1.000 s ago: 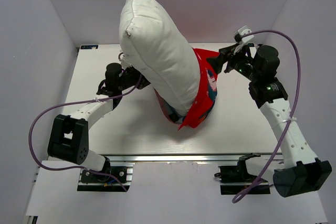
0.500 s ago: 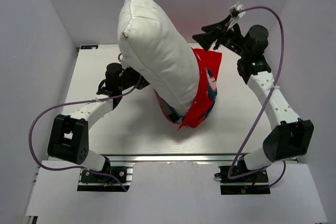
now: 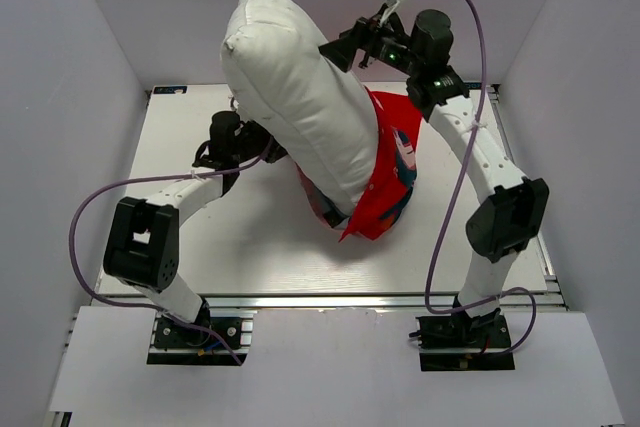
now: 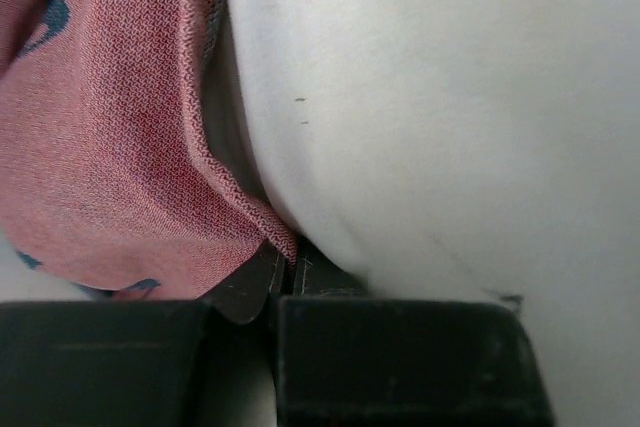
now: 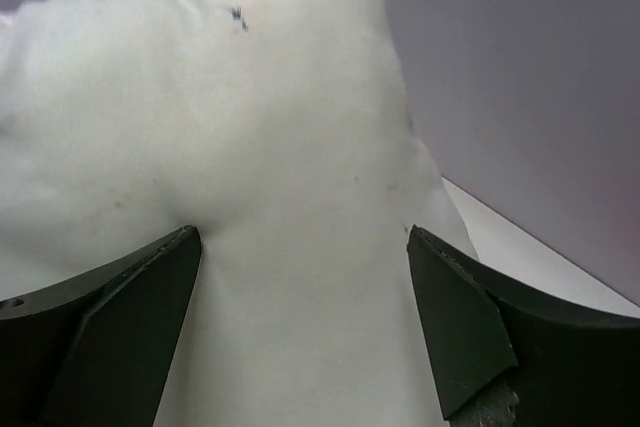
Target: Put the pillow into the pillowcase
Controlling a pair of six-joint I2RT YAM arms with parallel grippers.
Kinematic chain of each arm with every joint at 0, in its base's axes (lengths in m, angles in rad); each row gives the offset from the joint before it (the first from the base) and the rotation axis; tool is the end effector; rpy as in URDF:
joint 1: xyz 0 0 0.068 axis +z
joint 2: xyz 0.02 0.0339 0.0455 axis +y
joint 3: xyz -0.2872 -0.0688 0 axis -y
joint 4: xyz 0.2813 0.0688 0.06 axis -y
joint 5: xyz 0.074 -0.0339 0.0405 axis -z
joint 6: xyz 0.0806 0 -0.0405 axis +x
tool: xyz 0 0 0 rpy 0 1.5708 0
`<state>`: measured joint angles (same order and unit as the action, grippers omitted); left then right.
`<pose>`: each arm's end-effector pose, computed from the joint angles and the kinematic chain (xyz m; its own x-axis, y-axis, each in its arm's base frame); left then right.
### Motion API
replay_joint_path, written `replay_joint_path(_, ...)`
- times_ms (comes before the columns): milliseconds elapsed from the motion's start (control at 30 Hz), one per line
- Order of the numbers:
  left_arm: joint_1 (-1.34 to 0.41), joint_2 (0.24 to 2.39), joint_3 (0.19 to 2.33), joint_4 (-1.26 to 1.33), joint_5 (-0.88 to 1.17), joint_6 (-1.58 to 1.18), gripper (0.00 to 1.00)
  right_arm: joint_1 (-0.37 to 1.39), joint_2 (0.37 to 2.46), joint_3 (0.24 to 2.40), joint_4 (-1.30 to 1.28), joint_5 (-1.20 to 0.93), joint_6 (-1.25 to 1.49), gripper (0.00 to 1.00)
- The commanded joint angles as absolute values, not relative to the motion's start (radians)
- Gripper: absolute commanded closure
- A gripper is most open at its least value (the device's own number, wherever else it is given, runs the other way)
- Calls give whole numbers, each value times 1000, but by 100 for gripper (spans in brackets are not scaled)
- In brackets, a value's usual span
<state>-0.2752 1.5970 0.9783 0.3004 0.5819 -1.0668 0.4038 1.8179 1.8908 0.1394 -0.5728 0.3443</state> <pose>0.3977 -0.1583 0.2421 -0.7841 -0.5387 -0.3081 0.0885 0.3942 -0.9147 0.4472 0.2386 0.5022 -0.0935 0.2685 -0.9587 -0.8348 0.5035 0.2225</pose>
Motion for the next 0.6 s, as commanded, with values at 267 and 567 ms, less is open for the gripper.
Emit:
replay_joint_path(267,-314,1674,1066,373,595,-1039,100,425,1956,2138,5,-475,485,11)
replay_joint_path(567,-321,1680,1117,304,600,-988,100,445,1991,2077,83,-787,635,70)
